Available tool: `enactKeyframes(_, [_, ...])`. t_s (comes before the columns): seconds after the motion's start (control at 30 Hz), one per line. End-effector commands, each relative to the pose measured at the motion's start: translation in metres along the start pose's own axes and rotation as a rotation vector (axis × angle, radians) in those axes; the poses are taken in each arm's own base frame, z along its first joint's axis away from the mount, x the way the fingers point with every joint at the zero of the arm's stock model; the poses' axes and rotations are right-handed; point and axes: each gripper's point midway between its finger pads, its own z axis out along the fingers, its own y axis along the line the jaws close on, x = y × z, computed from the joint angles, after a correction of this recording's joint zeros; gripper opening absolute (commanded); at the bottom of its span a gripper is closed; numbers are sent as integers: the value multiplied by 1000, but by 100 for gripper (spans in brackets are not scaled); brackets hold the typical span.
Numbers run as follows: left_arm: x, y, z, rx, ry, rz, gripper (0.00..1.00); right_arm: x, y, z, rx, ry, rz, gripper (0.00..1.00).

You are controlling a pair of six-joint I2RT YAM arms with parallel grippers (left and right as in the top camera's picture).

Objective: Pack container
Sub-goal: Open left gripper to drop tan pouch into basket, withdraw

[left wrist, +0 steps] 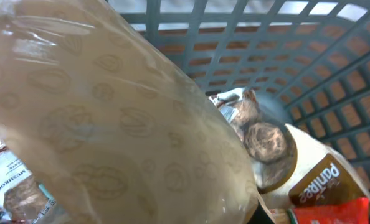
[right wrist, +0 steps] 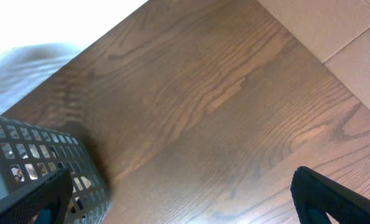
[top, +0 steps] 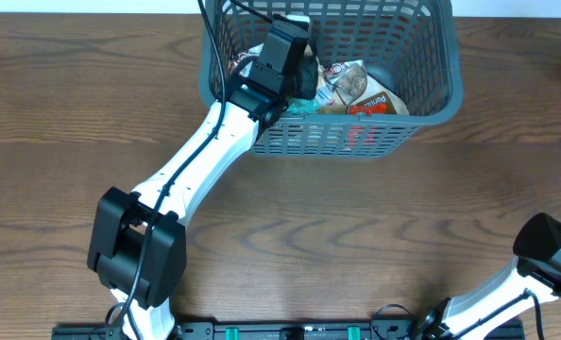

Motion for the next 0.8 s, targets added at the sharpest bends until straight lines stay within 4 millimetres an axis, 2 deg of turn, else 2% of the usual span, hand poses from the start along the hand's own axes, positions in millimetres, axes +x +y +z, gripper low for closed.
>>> enactKeyframes(0.0, [-2, 4, 4, -15, -3, 6, 23, 1, -1, 2, -1, 8, 17, 99])
enactKeyframes(0.07, [-3, 4, 4, -14, -8, 15, 48, 1, -1, 2, -1, 8, 17, 99])
enactKeyframes(0.13, [-5, 3, 3, -11, -16, 40, 78, 1, -1, 2, -1, 8, 17, 99])
enactKeyframes(0.17, [-5, 3, 3, -11, -17, 50, 89, 1, -1, 2, -2, 9, 17, 99])
enactKeyframes(0.33, [-11, 1, 2, -6, -36, 108, 99, 1, -1, 2, -2, 9, 17, 99])
enactKeyframes(0.43, [-27, 0, -6, -1, -80, 129, 99, 1, -1, 2, -1, 8, 17, 99])
enactKeyframes(0.63, [-92, 11, -48, -10, -217, 94, 99, 1, -1, 2, -1, 8, 17, 99])
enactKeyframes(0.77, [-126, 13, -80, -11, -281, 116, 99, 1, -1, 2, -2, 9, 17, 99])
